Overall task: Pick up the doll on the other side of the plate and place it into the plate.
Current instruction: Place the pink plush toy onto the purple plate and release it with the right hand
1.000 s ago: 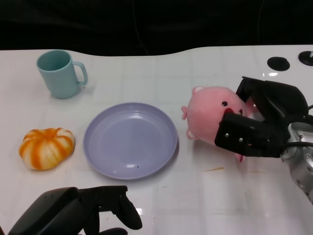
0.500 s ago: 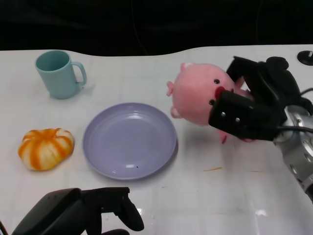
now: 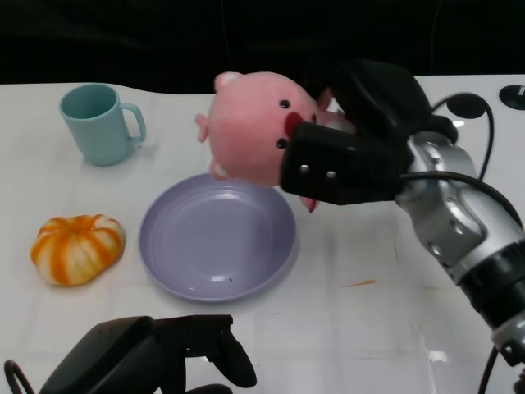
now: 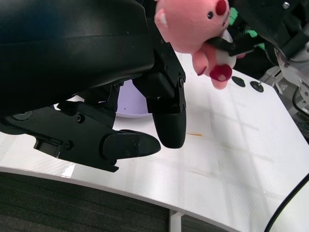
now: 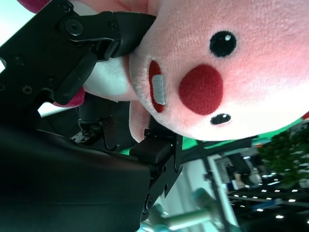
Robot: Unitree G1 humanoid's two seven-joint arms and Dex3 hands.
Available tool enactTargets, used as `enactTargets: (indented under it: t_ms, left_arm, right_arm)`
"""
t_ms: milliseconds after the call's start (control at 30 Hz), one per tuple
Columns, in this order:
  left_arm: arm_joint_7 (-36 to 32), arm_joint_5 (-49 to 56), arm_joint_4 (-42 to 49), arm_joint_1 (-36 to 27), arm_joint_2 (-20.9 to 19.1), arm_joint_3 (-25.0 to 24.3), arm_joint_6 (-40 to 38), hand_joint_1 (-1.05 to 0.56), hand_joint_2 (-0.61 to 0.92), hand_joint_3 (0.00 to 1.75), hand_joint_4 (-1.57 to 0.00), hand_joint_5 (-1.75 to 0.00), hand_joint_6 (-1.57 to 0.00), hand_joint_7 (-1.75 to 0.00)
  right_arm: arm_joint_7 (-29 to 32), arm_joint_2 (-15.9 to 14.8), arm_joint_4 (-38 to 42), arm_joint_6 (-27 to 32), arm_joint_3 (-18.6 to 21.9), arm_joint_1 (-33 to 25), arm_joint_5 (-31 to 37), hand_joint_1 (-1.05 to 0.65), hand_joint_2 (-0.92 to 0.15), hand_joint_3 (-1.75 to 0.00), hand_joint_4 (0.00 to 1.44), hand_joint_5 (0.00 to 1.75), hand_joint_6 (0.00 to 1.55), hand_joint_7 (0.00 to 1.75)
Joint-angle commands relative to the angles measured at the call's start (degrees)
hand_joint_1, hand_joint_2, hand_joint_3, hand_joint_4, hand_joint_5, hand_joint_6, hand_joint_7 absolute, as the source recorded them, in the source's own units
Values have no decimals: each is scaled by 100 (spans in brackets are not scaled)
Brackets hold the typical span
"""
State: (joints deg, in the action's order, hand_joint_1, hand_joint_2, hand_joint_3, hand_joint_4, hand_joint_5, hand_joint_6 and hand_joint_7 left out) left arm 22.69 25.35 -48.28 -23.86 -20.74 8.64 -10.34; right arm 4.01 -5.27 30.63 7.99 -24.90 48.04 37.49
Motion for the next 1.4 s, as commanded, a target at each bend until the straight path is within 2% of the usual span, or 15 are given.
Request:
enactTargets:
  t_ms: [33, 100, 200, 367, 467, 500, 533, 567, 667, 700, 767, 867, 933, 967, 1400]
  left_arm:
    - [-14, 104, -131, -3, 25, 59, -90, -22, 92, 39, -57, -174, -69, -97]
    - [-9, 130, -149, 5, 43, 81, -113, -22, 92, 39, -58, -175, -69, -97]
    - [43, 180, -210, 15, 61, 114, -217, -22, 92, 39, -57, -174, -69, -96]
    - [28, 205, -256, 28, 65, 169, -285, -22, 91, 39, -57, -174, -69, -96]
    - [19, 195, -247, 40, 65, 186, -293, -22, 91, 40, -57, -174, -69, -97]
    - [15, 192, -241, 42, 61, 187, -285, -22, 91, 40, -57, -174, -69, -97]
    - [11, 187, -231, 47, 55, 182, -276, -23, 91, 40, -57, -174, -69, -97]
    - [4, 176, -218, 48, 50, 171, -261, -23, 91, 40, -57, -174, -69, -97]
    - [-19, 149, -180, 44, 42, 145, -218, -22, 91, 40, -58, -174, -69, -98]
    - [-21, 151, -173, 43, 40, 144, -215, -22, 91, 41, -58, -174, -69, -98]
    - [-22, 149, -159, 46, 36, 143, -212, -23, 91, 41, -58, -174, -69, -98]
    - [-17, 130, -110, 70, 32, 133, -215, -22, 91, 41, -57, -174, -69, -97]
    - [-12, 134, -73, 92, 29, 131, -224, -23, 91, 41, -57, -175, -68, -97]
    - [-21, 137, -40, 111, 26, 132, -200, -23, 91, 41, -57, -175, -69, -97]
    - [-40, 152, 227, 245, 20, 101, -34, -24, 91, 39, -58, -175, -69, -97]
  right_arm:
    - [-172, 243, 180, -17, -5, 262, -144, -30, -46, -116, 101, 175, 72, 173]
    - [-238, 372, 315, -5, -33, 325, -196, -30, -48, -114, 100, 175, 71, 174]
    - [-223, 570, 596, -6, -61, 388, -218, -31, -57, -100, 96, 175, 74, 160]
    - [-255, 784, 841, 92, -150, 406, -182, -27, -41, -120, 98, 175, 72, 173]
    - [-324, 844, 886, 88, -194, 376, -207, -23, -35, -120, 97, 175, 73, 174]
    - [-317, 858, 892, 84, -212, 359, -200, -22, -33, -116, 96, 175, 75, 167]
    - [-309, 870, 902, 91, -232, 351, -188, -22, -35, -109, 95, 175, 78, 153]
    - [-346, 867, 900, 92, -265, 341, -177, -23, -40, -94, 92, 175, 83, 125]
    - [-605, 836, 886, 127, -364, 348, -174, -29, -69, -35, 82, 167, 94, 39]
    - [-720, 820, 874, 144, -392, 354, -173, -31, -75, -25, 81, 163, 93, 26]
    - [-916, 781, 832, 147, -438, 357, -173, -38, -87, -10, 68, 133, 85, 8]
    - [-1314, 697, 741, 116, -491, 372, -230, -49, -92, -11, 47, 77, 72, 1]
    - [-1597, 648, 615, 219, -528, 386, -212, -55, -92, -16, 41, 51, 64, 0]
    - [-1735, 613, 546, 247, -556, 395, -188, -56, -92, -16, 40, 46, 62, 0]
    - [-2526, 188, -166, 308, -514, 424, -137, -65, -92, -22, 41, 36, 50, 0]
